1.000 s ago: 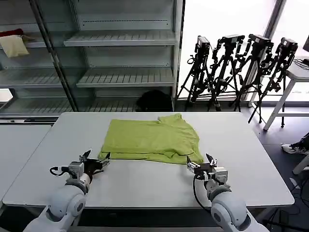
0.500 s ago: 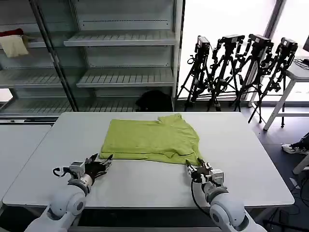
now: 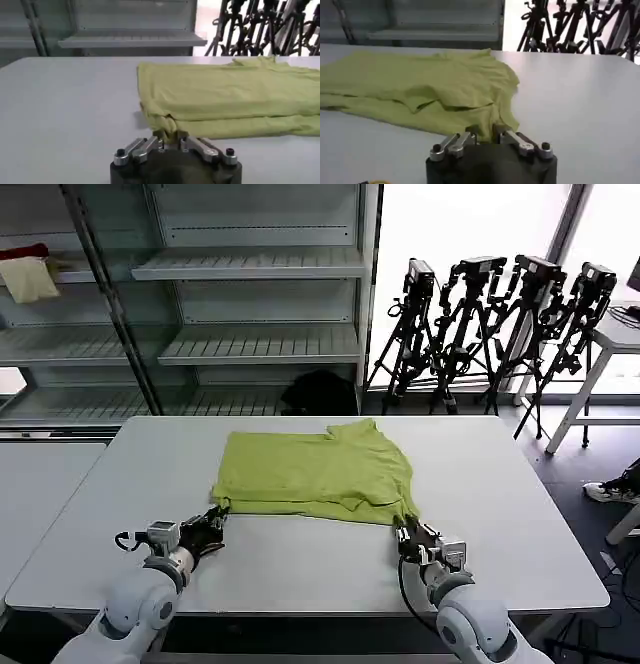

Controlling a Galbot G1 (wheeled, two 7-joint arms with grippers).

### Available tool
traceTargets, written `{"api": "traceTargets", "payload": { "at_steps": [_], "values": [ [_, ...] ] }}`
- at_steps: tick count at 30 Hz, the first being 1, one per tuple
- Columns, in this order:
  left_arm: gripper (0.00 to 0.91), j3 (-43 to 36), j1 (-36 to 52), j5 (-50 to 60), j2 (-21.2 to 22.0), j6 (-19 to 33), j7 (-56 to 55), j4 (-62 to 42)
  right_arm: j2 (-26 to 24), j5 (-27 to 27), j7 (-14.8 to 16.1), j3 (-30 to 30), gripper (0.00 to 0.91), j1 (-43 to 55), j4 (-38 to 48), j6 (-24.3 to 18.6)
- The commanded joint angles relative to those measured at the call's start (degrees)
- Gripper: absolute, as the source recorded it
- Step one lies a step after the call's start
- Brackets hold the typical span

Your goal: Fold and organize the clothes.

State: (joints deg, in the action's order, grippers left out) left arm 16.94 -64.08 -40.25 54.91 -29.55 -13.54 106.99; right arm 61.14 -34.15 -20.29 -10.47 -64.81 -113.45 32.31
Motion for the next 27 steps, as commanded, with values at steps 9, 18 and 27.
{"api": "traceTargets", "payload": {
  "at_steps": [9, 18, 27],
  "values": [
    [0.0, -0.73, 0.35, 2.2, -1.23, 2.04, 0.68, 0.2, -0.23, 0.1, 0.0, -0.27, 0.0, 0.3, -0.66, 0.0],
    [0.0, -0.14, -2.09, 1.75, -4.42, 0.96, -3.86, 4.43, -4.68, -0.99, 0.08, -1.29, 0.0, -0.97, -5.25, 0.83],
    [0.0, 2.78, -14.73, 4.95, -6.06, -1.81, -11.84, 15.39, -12.96, -2.28, 0.58, -2.99, 0.0, -12.38, -13.68, 0.82]
  ]
}}
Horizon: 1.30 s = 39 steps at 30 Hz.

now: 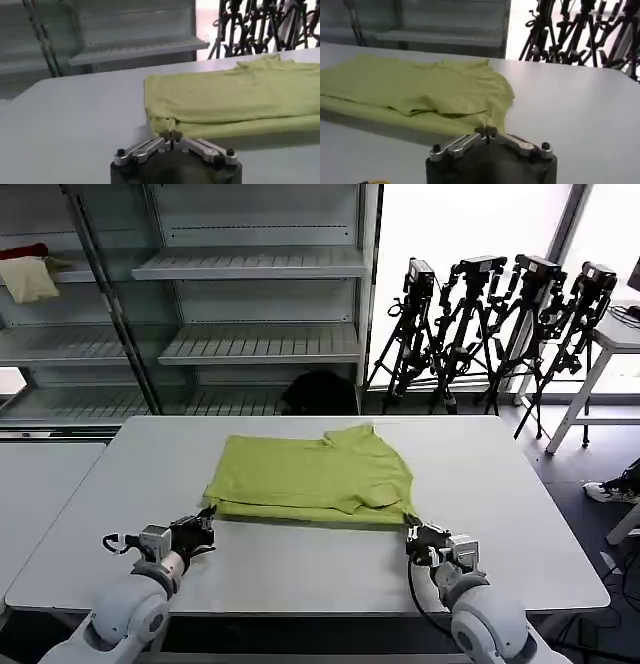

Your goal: Fold and organize the clothes.

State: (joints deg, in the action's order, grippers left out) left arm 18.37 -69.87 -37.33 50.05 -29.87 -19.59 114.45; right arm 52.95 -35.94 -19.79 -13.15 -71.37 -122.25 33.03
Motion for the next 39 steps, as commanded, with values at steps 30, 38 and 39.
{"api": "traceTargets", "payload": {
  "at_steps": [30, 38, 39],
  "values": [
    [0.907, -2.01, -30.72, 12.38, 3.74, -3.14, -29.67, 24.8, -9.06, 0.14, -5.09, -11.66, 0.907, -28.41, -19.27, 0.08],
    [0.907, -2.33, -33.37, 15.58, 2.43, -3.13, -29.74, 30.25, -9.36, -0.54, -7.9, -15.27, 0.907, -32.86, -23.4, 0.13],
    [0.907, -1.95, -33.2, 15.83, 2.02, -3.14, -29.7, 31.41, -9.5, -1.06, -8.26, -15.93, 0.907, -33.33, -24.17, 0.13]
  ]
}}
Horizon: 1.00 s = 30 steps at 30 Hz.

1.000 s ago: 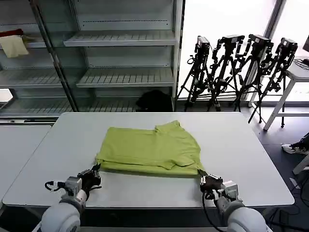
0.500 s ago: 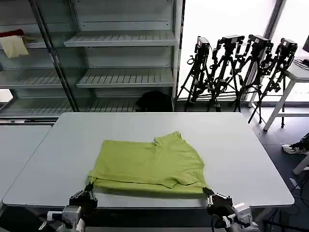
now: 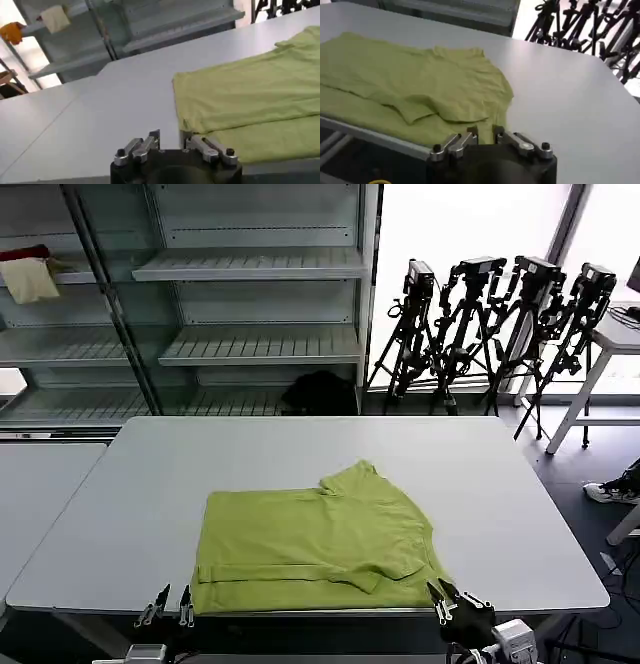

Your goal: Fold and organize the clothes.

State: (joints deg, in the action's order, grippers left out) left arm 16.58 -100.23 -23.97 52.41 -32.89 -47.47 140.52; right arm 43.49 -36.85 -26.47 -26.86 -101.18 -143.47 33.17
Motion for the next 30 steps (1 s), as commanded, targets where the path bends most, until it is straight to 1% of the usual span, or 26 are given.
{"api": "traceTargets", "payload": {
  "at_steps": [1, 4, 6, 8, 9, 10, 11, 13, 14, 15, 16, 17, 18, 20, 23, 24, 25, 26, 28, 30],
  "values": [
    [0.907, 0.03, -2.13, 2.5, -0.67, -0.13, -1.74, 6.29, -0.17, -0.66, -2.25, -2.75, 0.907, -3.74, -3.81, 0.0],
    [0.907, 0.71, 0.14, 1.82, -1.59, -0.17, -0.96, 8.91, -0.52, -1.41, -4.13, -4.63, 0.907, -3.25, -5.35, -0.01],
    [0.907, 1.54, 3.14, -0.46, -2.35, -0.17, 0.08, 9.48, -0.58, -2.19, -3.97, -6.0, 0.907, -0.09, -5.44, -0.01],
    [0.907, 2.31, 7.42, -3.35, -2.84, -0.16, 2.29, 8.7, -0.18, -2.93, -3.08, -6.2, 0.907, 6.43, -3.92, -0.03],
    [0.907, 2.93, 10.38, -5.95, -3.12, -0.13, 3.65, 7.22, 0.12, -3.55, -2.19, -5.92, 0.907, 9.2, -2.68, -0.05],
    [0.907, 3.4, 12.12, -7.63, -3.13, -0.1, 5.64, 5.58, 0.36, -4.35, -0.14, -5.27, 0.907, 13.39, -1.48, -0.06],
    [0.907, 3.86, 15.57, -8.26, -2.87, -0.06, 9.77, 3.65, 0.69, -4.82, 2.06, -4.07, 0.907, 17.22, 1.51, -0.08],
    [0.907, 3.96, 18.35, -8.13, -2.48, 1.65, 15.26, -1.34, 2.44, -4.51, 6.13, -1.11, 0.907, 26.08, 7.39, -0.21],
    [0.907, 3.9, 20.62, -8.51, -1.99, 1.9, 19.08, -3.86, 3.61, -4.53, 7.8, 2.01, 0.907, 31.09, 11.85, -0.53],
    [0.907, 3.99, 22.45, -9.08, -1.61, 1.96, 21.24, -5.13, 4.28, -5.04, 8.14, 3.1, 0.907, 32.99, 12.94, -0.4],
    [0.907, 4.0, 22.97, -9.41, -1.43, 2.12, 22.2, -6.47, 5.47, -5.75, 8.84, 4.53, 0.907, 36.46, 15.9, -0.08],
    [0.907, 3.99, 25.07, -10.13, -0.99, 2.45, 24.61, -8.34, 6.26, -5.75, 11.0, 6.21, 0.907, 39.71, 19.04, -0.1],
    [0.907, 3.98, 26.52, -10.42, -0.75, 2.53, 25.33, -9.4, 6.79, -5.94, 11.82, 7.09, 0.907, 41.78, 20.44, -0.09],
    [0.907, 4.14, 30.14, -11.07, -0.22, 3.42, 28.82, -13.49, 8.83, -6.39, 12.9, 11.57, 0.907, 51.11, 26.68, -0.09],
    [0.907, 3.93, 33.62, -12.46, 0.46, 3.56, 30.18, -18.61, 10.85, -7.76, 14.65, 16.1, 0.907, 57.43, 33.18, -0.04],
    [0.907, 3.92, 33.91, -13.19, 0.54, 3.54, 30.42, -18.87, 11.21, -7.71, 15.35, 16.87, 0.907, 58.52, 34.59, -0.04],
    [0.907, 3.92, 34.89, -14.16, 0.68, 3.28, 30.93, -20.36, 11.68, -6.67, 17.2, 18.93, 0.907, 60.4, 37.48, -0.05],
    [0.907, 4.0, 35.45, -14.66, 0.71, 2.0, 31.69, -21.62, 12.3, -5.1, 18.2, 20.31, 0.907, 61.79, 39.45, -0.07],
    [0.907, 3.96, 36.56, -15.56, 0.66, 1.35, 33.22, -23.16, 13.97, -4.56, 18.32, 22.85, 0.907, 64.78, 43.45, -0.04],
    [0.907, 3.69, 37.49, -16.19, 0.58, 0.39, 34.76, -25.43, 14.98, -4.42, 19.35, 25.37, 0.907, 66.95, 46.85, 0.03]
  ]
}}
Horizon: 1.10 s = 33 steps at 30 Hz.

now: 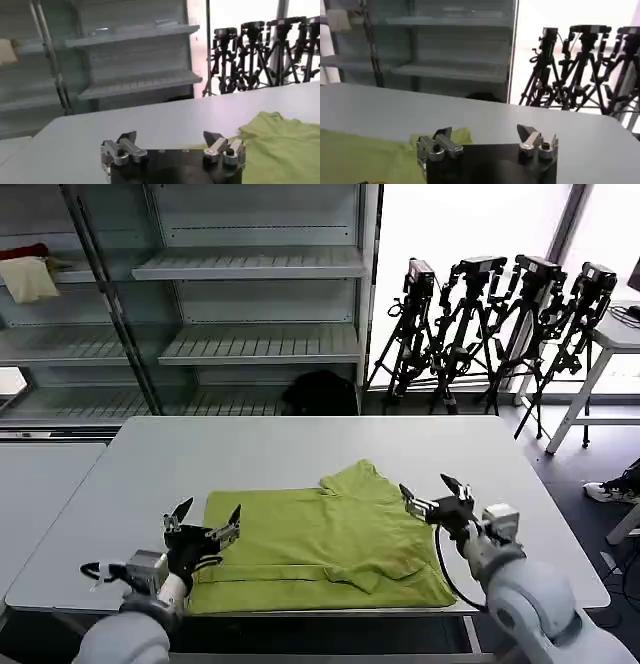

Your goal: Fold and organize the clothes.

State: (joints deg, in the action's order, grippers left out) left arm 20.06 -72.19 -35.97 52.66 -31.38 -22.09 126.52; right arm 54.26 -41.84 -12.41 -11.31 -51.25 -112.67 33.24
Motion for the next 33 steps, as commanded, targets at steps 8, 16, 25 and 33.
{"api": "traceTargets", "payload": {
  "at_steps": [8, 16, 25, 33],
  "values": [
    [0.907, -2.25, 12.92, -4.39, 0.69, -1.75, 12.64, -19.62, 6.75, 3.1, 9.72, 15.73, 0.907, 21.14, 24.61, 0.13],
    [0.907, -3.32, 17.03, -4.29, 1.37, -1.74, 12.95, -26.45, 9.18, 4.43, 12.0, 15.01, 0.907, 22.0, 31.48, 0.08],
    [0.907, -3.19, 18.99, -4.79, 2.76, -1.74, 13.47, -30.57, 9.65, 6.89, 13.94, 14.18, 0.907, 20.28, 31.84, 0.01],
    [0.453, -2.77, 18.06, -4.56, 2.74, -1.71, 14.4, -29.98, 10.05, 7.78, 14.46, 14.04, 0.877, 19.31, 31.66, 0.01]
  ]
}}
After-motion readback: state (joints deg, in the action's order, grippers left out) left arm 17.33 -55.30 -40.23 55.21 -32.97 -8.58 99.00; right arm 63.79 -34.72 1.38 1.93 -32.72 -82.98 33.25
